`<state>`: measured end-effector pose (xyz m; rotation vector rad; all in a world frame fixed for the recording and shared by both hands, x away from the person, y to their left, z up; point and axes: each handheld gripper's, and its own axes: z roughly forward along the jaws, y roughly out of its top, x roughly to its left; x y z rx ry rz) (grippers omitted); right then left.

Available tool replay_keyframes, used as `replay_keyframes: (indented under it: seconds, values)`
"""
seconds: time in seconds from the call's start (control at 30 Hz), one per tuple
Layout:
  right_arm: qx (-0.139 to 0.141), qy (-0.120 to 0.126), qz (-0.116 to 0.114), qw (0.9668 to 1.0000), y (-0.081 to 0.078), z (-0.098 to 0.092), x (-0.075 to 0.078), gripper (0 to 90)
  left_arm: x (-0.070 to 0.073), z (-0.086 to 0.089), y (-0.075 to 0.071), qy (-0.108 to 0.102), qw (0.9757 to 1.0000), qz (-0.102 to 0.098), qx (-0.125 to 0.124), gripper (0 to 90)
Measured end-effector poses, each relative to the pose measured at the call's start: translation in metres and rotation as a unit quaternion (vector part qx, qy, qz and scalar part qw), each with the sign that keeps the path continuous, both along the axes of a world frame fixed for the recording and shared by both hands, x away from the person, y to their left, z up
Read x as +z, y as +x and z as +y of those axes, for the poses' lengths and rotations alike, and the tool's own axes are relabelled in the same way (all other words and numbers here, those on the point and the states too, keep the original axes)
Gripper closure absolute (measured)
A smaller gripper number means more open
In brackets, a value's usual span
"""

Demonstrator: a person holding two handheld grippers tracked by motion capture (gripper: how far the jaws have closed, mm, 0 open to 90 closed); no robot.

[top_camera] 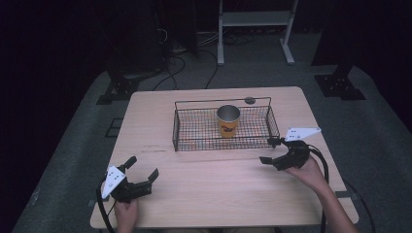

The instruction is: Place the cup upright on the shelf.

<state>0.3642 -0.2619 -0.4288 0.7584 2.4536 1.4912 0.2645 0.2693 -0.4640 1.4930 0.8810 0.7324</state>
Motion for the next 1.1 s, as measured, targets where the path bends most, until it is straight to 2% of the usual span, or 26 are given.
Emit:
replay_keyframes:
  seconds: [0.6, 1.1]
  values:
    - [-0.003, 0.007, 0.003, 1.0000, -0.017, -0.008, -0.011, 12.8, 0.000, 0.000, 0.000, -0.001, 1.0000, 0.001, 0.001, 1.7]
    - [-0.019, 0.023, 0.004, 0.9996, -0.035, -0.024, -0.023, 12.8, 0.000, 0.000, 0.000, 0.000, 1.0000, 0.001, 0.000, 1.7]
